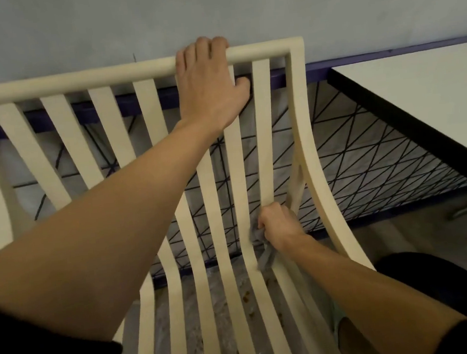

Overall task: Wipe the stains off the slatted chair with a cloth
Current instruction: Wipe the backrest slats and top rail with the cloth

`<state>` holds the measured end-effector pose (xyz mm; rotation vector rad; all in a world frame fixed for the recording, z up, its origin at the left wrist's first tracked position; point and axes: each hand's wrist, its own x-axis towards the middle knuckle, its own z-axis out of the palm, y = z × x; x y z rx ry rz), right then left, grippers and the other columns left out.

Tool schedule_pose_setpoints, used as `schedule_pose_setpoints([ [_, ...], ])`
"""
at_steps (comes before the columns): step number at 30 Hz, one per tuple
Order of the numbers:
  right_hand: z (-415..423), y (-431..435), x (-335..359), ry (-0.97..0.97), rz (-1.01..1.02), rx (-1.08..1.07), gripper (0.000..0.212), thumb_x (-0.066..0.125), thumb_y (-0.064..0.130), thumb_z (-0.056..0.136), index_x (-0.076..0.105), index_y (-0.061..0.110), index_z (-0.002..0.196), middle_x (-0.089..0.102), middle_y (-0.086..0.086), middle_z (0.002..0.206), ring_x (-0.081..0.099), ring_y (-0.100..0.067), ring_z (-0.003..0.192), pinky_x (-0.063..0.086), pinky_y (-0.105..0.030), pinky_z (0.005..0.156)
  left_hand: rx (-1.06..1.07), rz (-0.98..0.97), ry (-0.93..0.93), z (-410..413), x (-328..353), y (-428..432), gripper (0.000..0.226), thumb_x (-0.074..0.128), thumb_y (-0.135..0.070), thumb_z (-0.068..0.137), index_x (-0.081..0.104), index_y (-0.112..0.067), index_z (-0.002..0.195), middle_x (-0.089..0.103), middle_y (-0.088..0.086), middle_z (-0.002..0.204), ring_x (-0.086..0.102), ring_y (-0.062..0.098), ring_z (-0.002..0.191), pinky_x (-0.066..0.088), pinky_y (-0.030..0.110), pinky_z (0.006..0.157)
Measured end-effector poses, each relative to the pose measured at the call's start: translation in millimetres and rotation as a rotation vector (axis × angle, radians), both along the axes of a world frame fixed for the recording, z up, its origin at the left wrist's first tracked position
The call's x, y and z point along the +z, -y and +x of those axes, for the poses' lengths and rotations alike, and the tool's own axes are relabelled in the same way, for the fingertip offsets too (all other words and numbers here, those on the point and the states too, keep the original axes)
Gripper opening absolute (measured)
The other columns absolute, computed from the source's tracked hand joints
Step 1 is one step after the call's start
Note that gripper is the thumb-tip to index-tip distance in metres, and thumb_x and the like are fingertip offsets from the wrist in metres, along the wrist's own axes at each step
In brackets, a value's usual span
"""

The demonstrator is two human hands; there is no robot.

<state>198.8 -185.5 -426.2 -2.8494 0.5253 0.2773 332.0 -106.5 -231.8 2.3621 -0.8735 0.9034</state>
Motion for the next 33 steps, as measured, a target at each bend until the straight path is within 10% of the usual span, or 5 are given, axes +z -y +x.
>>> schedule_pose_setpoints([
  [8, -11.8, -18.5, -25.4, -0.151, 0.046, 0.024, 0.012, 0.057, 0.007, 0.093, 0.068, 0.008, 0.099, 0.066, -0.009, 0.096, 0.067, -0.025, 0.092, 0.057, -0.036, 0.082, 0.032, 0.044, 0.040, 2.4, -4.6, -3.2, 0.056, 0.048, -0.038, 0.077, 0.047, -0.018, 0.129, 0.049, 0.002, 0.126, 0.043, 0.022, 0.120, 0.024, 0.031, 0.109],
  [20, 16.2, 17.2, 108.3, 0.356, -0.379, 0.400, 0.006, 0.067, 0.013, 0.084, 0.069, 0.014, 0.090, 0.057, -0.004, 0.100, 0.060, -0.026, 0.087, 0.043, -0.034, 0.064, 0.001, 0.082, -0.028, -2.2, -0.5, -5.7, 0.057, 0.054, -0.031, 0.079, 0.044, -0.015, 0.133, 0.048, 0.006, 0.129, 0.042, 0.025, 0.122, 0.021, 0.034, 0.112],
  [24, 27.8, 34.5, 169.4, 0.492, -0.560, 0.388, 0.013, 0.068, 0.017, 0.086, 0.067, 0.007, 0.095, 0.057, -0.009, 0.104, 0.051, -0.026, 0.098, 0.046, -0.037, 0.080, 0.003, 0.076, -0.040, -2.7, 2.4, -5.9, 0.057, 0.054, -0.031, 0.079, 0.044, -0.016, 0.134, 0.048, 0.006, 0.130, 0.042, 0.025, 0.123, 0.022, 0.035, 0.112],
  [33, 3.2, 37.0, 140.0, 0.026, -0.915, 0.461, 0.021, 0.066, 0.031, 0.088, 0.064, 0.015, 0.102, 0.065, -0.003, 0.097, 0.057, -0.024, 0.100, 0.035, -0.039, 0.098, -0.054, 0.086, -0.046, -2.7, 3.1, -9.3, 0.056, 0.054, -0.030, 0.083, 0.043, -0.014, 0.136, 0.047, 0.007, 0.131, 0.041, 0.027, 0.124, 0.022, 0.037, 0.113],
])
